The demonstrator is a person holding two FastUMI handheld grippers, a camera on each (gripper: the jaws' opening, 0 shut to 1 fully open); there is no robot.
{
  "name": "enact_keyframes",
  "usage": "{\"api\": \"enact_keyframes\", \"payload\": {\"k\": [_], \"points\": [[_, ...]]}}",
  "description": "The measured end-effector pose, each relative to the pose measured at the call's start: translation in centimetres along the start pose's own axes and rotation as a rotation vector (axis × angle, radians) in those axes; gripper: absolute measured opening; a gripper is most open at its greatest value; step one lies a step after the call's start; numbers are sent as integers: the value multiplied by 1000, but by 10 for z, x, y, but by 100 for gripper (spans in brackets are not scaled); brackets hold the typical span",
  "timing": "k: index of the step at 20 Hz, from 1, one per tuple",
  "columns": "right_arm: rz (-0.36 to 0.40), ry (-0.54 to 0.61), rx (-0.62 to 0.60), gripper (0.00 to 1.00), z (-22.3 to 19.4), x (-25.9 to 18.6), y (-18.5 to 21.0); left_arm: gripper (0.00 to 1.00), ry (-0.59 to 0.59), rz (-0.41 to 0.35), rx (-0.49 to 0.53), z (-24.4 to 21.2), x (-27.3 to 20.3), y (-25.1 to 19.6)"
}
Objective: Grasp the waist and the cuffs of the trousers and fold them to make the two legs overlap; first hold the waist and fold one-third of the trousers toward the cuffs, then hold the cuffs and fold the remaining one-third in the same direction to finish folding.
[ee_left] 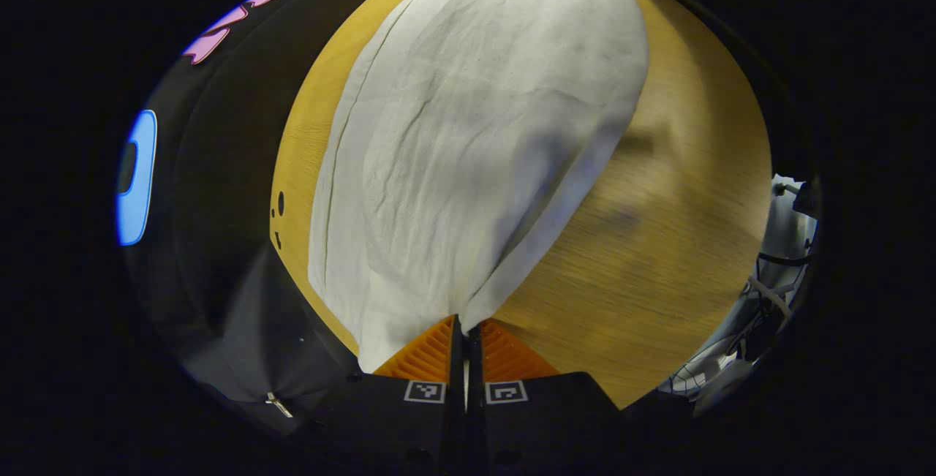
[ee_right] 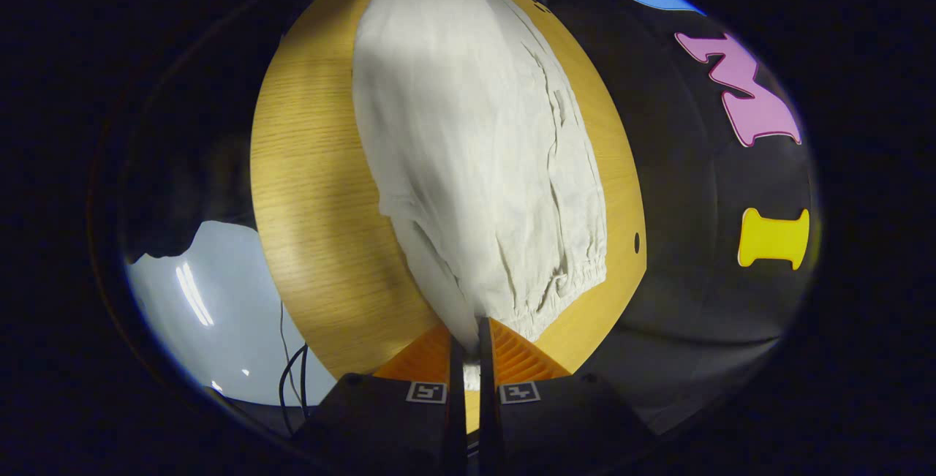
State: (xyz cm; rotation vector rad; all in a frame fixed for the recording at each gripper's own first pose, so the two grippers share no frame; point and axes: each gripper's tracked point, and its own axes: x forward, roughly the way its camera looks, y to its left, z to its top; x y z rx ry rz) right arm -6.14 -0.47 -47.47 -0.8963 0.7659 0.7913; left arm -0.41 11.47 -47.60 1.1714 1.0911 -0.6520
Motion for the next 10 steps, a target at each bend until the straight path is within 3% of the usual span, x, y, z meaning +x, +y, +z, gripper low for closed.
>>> {"api": "enact_keyframes", "payload": {"k": [4, 10], "points": [[-62, -5, 102, 11, 5, -12, -21, 5, -40, -6, -67, 8, -2, 5], [-157, -20, 205, 11, 18, -16, -73, 6, -75, 46, -175, 16, -22, 35]]}}
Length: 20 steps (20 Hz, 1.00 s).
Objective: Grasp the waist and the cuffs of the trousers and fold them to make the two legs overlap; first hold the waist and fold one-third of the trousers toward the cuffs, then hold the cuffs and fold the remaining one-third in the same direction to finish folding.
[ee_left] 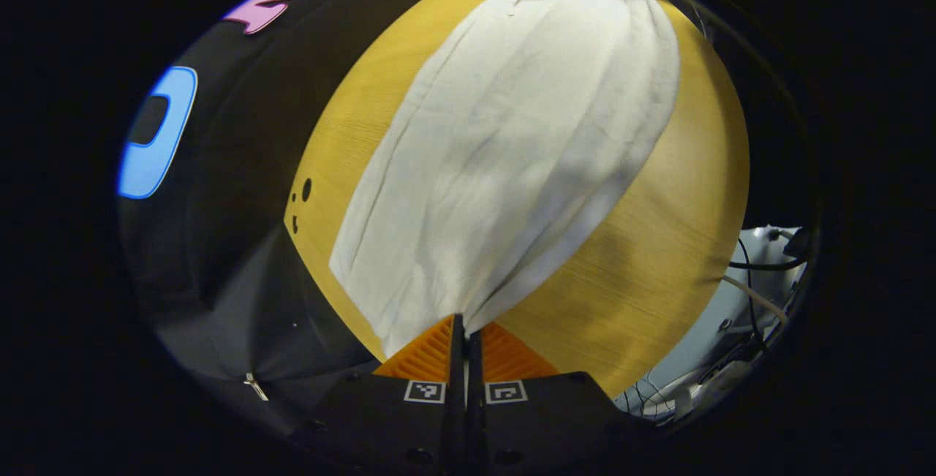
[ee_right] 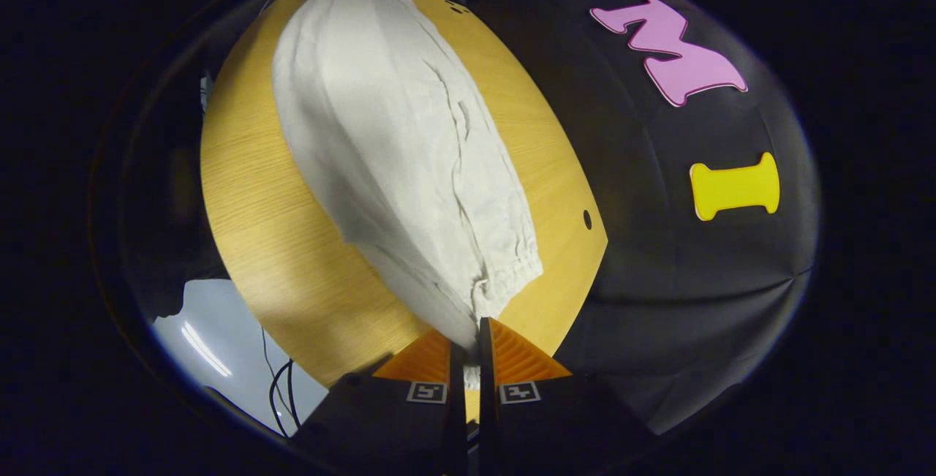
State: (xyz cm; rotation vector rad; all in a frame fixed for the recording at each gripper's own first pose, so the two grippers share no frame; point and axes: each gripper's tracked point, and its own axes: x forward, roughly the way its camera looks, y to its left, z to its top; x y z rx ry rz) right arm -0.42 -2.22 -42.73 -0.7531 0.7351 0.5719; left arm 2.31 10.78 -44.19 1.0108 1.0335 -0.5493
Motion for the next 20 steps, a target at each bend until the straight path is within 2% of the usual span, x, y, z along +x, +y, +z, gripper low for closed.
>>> {"api": "enact_keyframes", "payload": {"k": [4, 6, 9, 12, 20], "points": [[-66, -19, 121, 11, 18, 9, -48, 6, -23, 31, -84, 13, -2, 37], [-83, -30, 177, 11, 28, 20, -66, 5, -27, 38, -93, 21, 2, 55], [-108, -33, 190, 11, 40, 38, -86, 6, -15, 50, -82, 31, 12, 83], [-104, -20, 165, 11, 45, 58, -90, 5, 6, 30, -98, 41, 23, 99], [-30, 40, 115, 11, 38, 112, -76, 5, 108, -49, -40, 49, 64, 105]]}}
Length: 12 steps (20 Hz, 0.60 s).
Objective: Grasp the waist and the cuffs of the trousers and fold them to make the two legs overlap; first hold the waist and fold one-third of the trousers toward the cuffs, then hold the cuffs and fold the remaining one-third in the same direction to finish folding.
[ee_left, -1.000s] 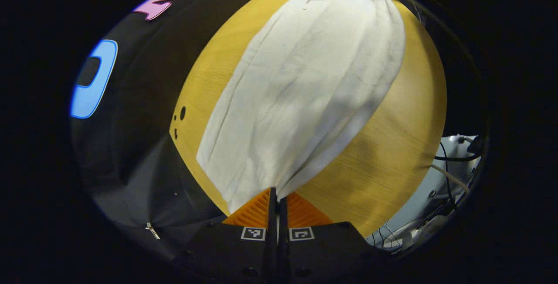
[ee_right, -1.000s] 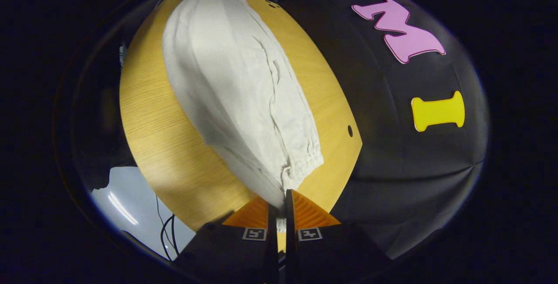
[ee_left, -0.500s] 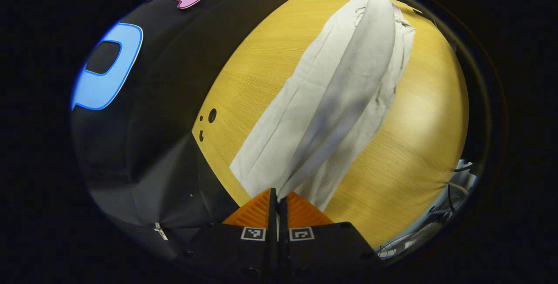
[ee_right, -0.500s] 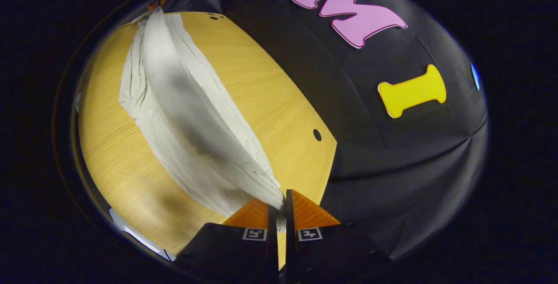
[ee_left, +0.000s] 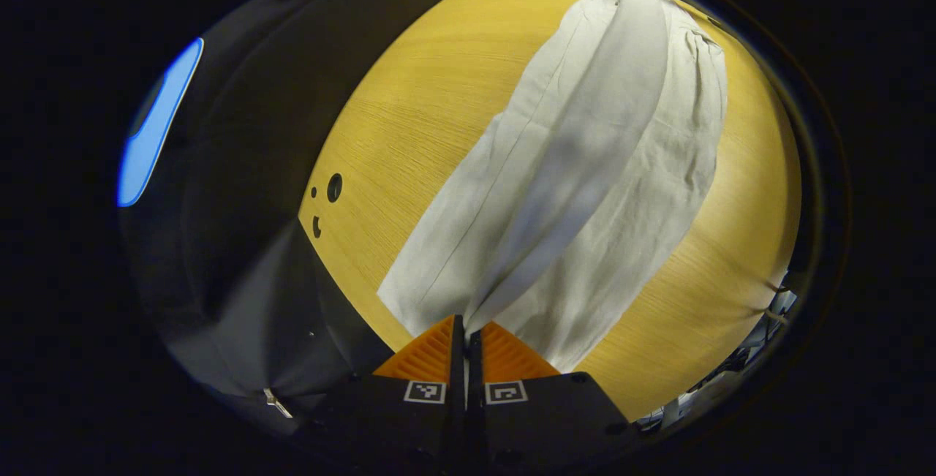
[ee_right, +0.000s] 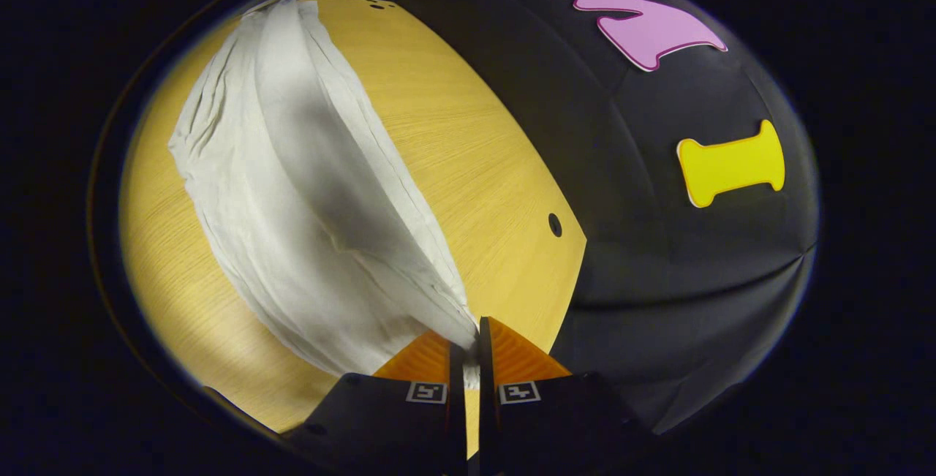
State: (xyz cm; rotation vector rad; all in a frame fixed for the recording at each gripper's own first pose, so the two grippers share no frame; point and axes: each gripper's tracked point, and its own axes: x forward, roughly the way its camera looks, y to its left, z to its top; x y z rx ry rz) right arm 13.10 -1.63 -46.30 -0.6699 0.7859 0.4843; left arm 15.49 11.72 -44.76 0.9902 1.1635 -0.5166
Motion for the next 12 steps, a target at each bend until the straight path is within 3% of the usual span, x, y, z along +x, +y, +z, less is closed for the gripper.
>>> {"api": "enact_keyframes", "payload": {"k": [7, 8, 9, 10, 12], "points": [[41, 72, 22, 11, -6, 44, 8, 6, 71, -18, 24, 15, 39, 1], [37, 74, 8, 6, -6, 48, 9, 6, 81, -21, 24, 15, 42, 0], [34, 77, -4, 13, -6, 51, 10, 6, 92, -22, 25, 15, 47, -2], [28, 79, -15, 10, -7, 53, 9, 5, 98, -26, 27, 16, 53, -4], [16, 88, -22, 20, -9, 57, 8, 6, 116, -34, 29, 16, 62, -7]]}}
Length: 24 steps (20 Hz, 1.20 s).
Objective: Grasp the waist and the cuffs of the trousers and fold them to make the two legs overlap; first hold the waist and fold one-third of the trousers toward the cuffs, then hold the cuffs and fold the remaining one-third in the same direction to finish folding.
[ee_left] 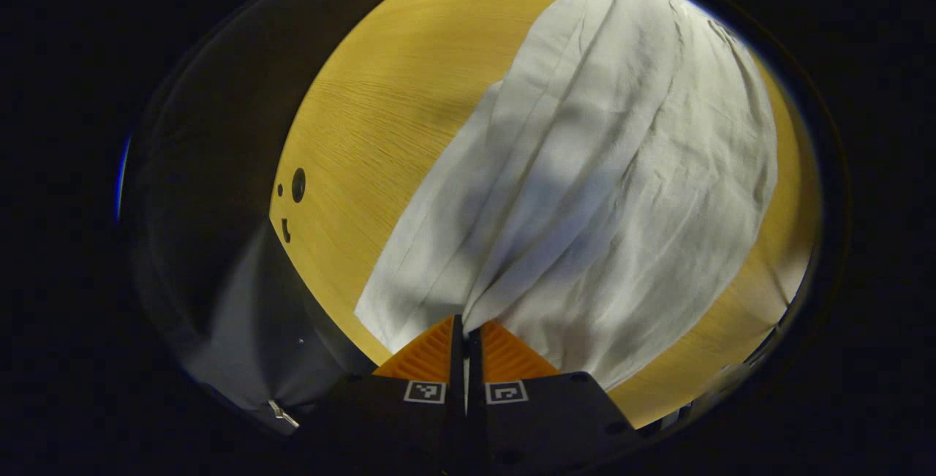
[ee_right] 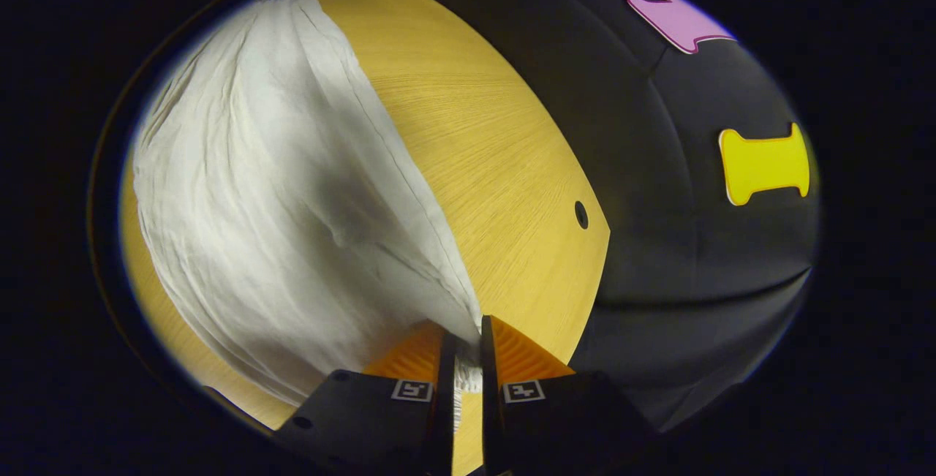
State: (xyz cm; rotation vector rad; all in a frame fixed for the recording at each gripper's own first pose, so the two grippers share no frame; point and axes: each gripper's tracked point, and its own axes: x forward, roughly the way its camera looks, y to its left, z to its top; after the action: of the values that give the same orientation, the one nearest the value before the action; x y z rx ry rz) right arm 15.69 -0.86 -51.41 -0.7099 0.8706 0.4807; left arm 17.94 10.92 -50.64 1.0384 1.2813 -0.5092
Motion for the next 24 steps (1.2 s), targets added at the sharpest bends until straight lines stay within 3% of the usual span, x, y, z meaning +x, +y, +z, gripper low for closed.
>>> {"api": "enact_keyframes", "payload": {"k": [4, 5, 6, 7, 8, 9, 11, 14, 19, 24], "points": [[-2, 21, 15, 43, -3, 2, 0, 10, -9, 35, 30, 8, 6, 5], [-11, 29, 20, 53, -3, 1, -4, 20, -5, 65, 46, 6, 3, 13], [-18, 34, 27, 51, -3, 0, -8, 28, -4, 91, 64, 5, 3, 20], [-15, 42, 36, 65, -4, -2, -11, 49, 6, 108, 78, 2, 3, 25], [-10, 54, 41, 69, -5, -1, -12, 71, 0, 119, 88, 3, 1, 28], [-13, 66, 39, 72, -6, -2, -16, 85, 4, 130, 108, 2, -2, 30], [-14, 77, 31, 80, -8, -4, -17, 99, 33, 115, 182, -7, -5, 31], [-28, 95, -23, 80, -21, -11, -18, 99, 64, 120, 274, -26, -10, 31], [-40, 84, -64, 82, -30, -28, -14, 99, 58, 118, 236, -52, -17, 20], [-56, 47, 90, 82, -31, -60, -2, 98, 29, 128, 200, -77, -35, -10]]}}
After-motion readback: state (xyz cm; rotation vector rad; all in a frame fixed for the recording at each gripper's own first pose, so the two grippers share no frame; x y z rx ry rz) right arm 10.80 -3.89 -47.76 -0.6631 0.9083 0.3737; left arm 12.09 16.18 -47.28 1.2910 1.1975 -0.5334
